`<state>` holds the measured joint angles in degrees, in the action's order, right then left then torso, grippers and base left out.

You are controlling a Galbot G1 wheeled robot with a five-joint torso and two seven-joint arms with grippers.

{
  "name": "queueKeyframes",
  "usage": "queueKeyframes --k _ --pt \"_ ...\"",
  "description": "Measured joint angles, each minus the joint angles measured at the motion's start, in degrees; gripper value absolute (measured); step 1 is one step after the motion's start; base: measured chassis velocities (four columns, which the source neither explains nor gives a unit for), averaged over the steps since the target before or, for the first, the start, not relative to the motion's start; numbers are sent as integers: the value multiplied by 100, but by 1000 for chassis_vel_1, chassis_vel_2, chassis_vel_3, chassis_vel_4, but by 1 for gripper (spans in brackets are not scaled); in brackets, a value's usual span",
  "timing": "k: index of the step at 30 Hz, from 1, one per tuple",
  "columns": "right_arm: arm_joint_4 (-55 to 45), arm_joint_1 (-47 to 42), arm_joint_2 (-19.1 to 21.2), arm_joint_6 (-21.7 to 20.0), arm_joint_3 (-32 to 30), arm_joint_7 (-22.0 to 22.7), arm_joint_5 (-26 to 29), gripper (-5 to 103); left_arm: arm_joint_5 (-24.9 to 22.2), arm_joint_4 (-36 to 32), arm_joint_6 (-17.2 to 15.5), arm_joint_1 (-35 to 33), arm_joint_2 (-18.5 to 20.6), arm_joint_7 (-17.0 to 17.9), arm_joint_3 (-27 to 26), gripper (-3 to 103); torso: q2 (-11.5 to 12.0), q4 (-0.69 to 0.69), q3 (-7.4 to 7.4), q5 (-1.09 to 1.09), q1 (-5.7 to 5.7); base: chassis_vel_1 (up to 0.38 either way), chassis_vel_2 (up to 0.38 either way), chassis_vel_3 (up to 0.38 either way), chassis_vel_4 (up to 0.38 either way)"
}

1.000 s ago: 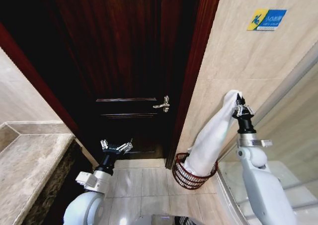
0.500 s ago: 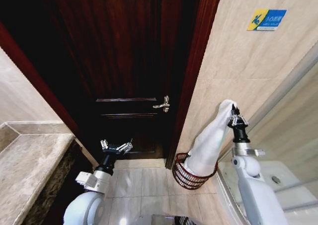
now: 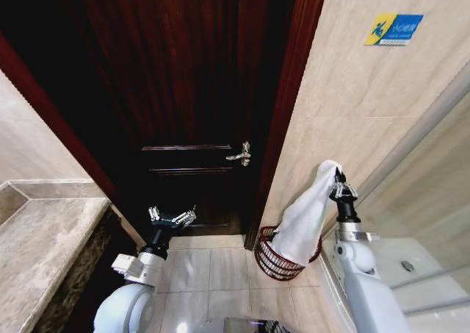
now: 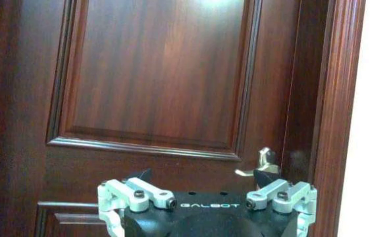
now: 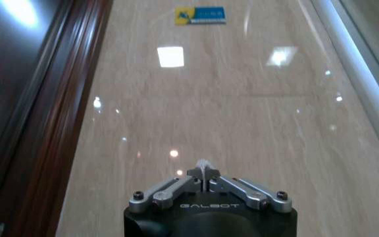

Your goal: Discard the used towel into the hamper.

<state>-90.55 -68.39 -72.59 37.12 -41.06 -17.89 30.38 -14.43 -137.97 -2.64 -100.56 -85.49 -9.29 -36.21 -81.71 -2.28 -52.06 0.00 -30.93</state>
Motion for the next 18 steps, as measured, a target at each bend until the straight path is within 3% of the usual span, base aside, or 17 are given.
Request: queueKeyframes --k 4,7,18 --pt "209 8 -45 76 11 -52 -39 2 0 0 0 0 0 0 0 100 0 0 0 0 0 0 0 0 0" --pt "708 85 -52 362 13 -250 -293 2 0 0 0 0 0 0 0 100 0 0 0 1 0 0 0 0 0" --pt "1906 318 -132 669 51 -435 -196 2 0 0 0 0 0 0 0 100 0 0 0 1 0 0 0 0 0"
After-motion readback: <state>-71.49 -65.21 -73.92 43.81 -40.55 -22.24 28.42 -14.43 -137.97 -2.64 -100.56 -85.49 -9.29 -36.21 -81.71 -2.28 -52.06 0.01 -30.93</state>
